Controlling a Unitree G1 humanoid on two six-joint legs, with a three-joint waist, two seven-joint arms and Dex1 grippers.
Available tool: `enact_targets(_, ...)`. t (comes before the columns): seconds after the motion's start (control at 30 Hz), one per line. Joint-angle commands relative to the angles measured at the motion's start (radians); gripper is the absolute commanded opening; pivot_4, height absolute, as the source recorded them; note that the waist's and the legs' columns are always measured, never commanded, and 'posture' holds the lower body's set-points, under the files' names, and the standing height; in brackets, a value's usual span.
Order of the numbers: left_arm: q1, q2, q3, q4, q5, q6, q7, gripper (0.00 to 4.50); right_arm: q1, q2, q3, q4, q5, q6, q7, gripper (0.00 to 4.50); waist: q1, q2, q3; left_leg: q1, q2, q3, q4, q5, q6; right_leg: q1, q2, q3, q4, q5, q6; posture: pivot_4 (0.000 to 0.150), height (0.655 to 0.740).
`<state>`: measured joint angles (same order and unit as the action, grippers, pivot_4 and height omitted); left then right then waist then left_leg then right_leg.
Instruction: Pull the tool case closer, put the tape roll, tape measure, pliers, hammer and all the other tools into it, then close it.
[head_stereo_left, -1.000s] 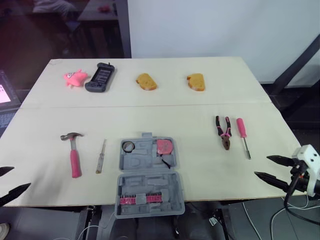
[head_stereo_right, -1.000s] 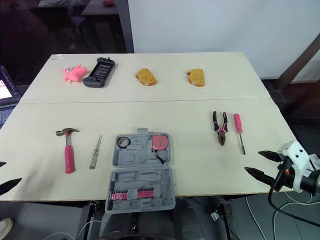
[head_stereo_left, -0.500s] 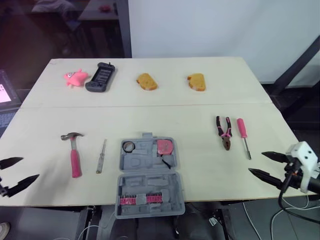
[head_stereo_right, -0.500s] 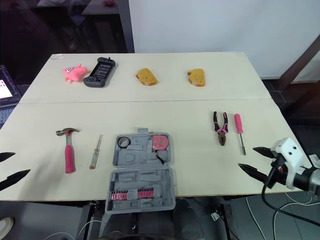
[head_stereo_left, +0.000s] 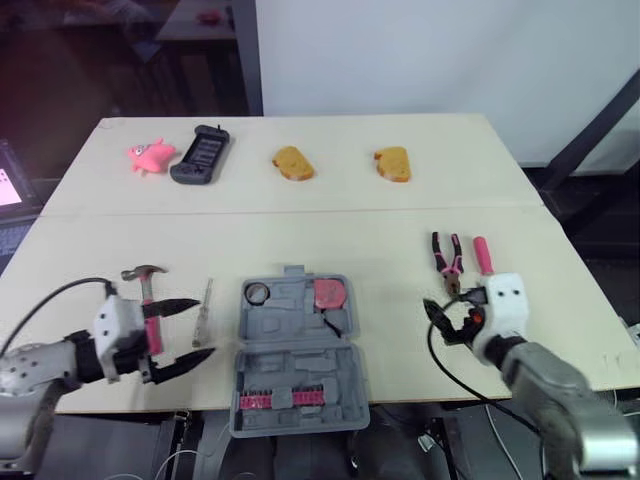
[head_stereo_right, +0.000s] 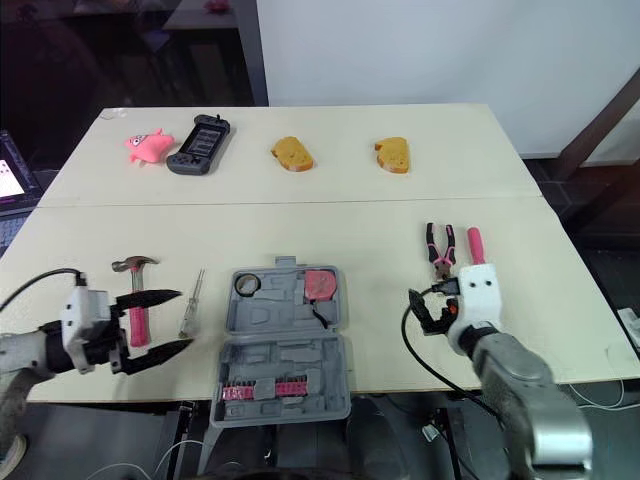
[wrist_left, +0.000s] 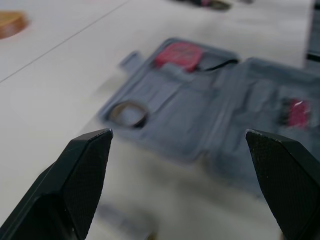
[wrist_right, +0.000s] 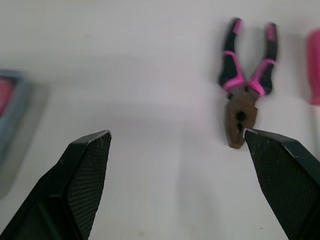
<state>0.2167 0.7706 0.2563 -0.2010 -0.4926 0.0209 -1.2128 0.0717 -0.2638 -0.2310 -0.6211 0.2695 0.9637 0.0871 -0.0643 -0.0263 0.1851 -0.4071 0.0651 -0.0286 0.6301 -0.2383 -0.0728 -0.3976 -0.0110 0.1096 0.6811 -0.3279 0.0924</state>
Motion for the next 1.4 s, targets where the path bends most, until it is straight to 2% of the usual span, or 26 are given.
enact_targets(0.03,-0.022,-0.001,-0.005,-0.041,-0.029,0.004,-0.009,4.5,-0.071,0.045,-0.004,0.082,-0.076,-0.033,-0.112,4.46,-0.002,0.0,0.0,0.0,0.0,0.0,0.0,0.0,0.0,0.0,0.0,0.0,0.0,0.0,0.0,0.15,0.74)
enact_targets(0.4,-0.055,-0.027,-0.071,-0.114,-0.02,0.007,0.005,4.5,-0.347,0.019,-0.019,0.496,-0.147,-0.079,-0.153,4.46,-0.005,0.001,0.0,0.0,0.0,0.0,-0.001,0.0,0.0,-0.001,0.0,-0.001,0.001,0.002,0.003,0.15,0.74)
enact_targets(0.7,-0.05,-0.04,-0.098,-0.164,0.003,0.003,0.047,4.5,-0.459,-0.006,-0.051,0.716,-0.147,-0.091,-0.156,4.46,-0.006,0.001,0.0,0.0,0.0,0.0,0.0,0.0,0.0,0.0,0.0,0.0,0.001,0.002,0.003,0.15,0.74)
enact_targets(0.8,-0.04,-0.038,-0.097,-0.169,0.004,0.0,0.052,4.5,-0.461,-0.005,-0.051,0.728,-0.142,-0.079,-0.151,3.65,-0.006,0.001,0.0,0.0,0.0,0.0,0.0,0.0,0.0,0.0,0.0,0.0,0.001,0.002,0.003,0.15,0.74)
enact_targets(0.9,-0.035,-0.036,-0.097,-0.171,0.004,-0.001,0.058,4.5,-0.449,-0.002,-0.044,0.719,-0.143,-0.071,-0.149,2.26,-0.003,0.001,0.0,0.0,0.0,-0.001,0.0,0.0,0.0,0.001,0.0,-0.001,0.001,0.002,0.003,0.15,0.74)
enact_targets(0.93,-0.035,-0.035,-0.098,-0.171,0.005,-0.002,0.06,4.5,-0.444,0.001,-0.042,0.713,-0.142,-0.068,-0.147,1.97,-0.002,0.001,0.0,0.0,0.0,-0.001,0.0,0.0,0.0,0.001,0.0,-0.001,0.001,0.002,0.003,0.15,0.74)
enact_targets(1.4,-0.073,-0.031,-0.113,-0.127,0.018,-0.008,0.049,4.5,-0.372,0.04,-0.031,0.567,-0.121,0.011,-0.136,1.97,-0.005,0.001,0.0,0.0,0.0,-0.001,0.0,0.0,0.0,0.001,0.0,-0.001,0.001,0.002,0.003,0.15,0.74)
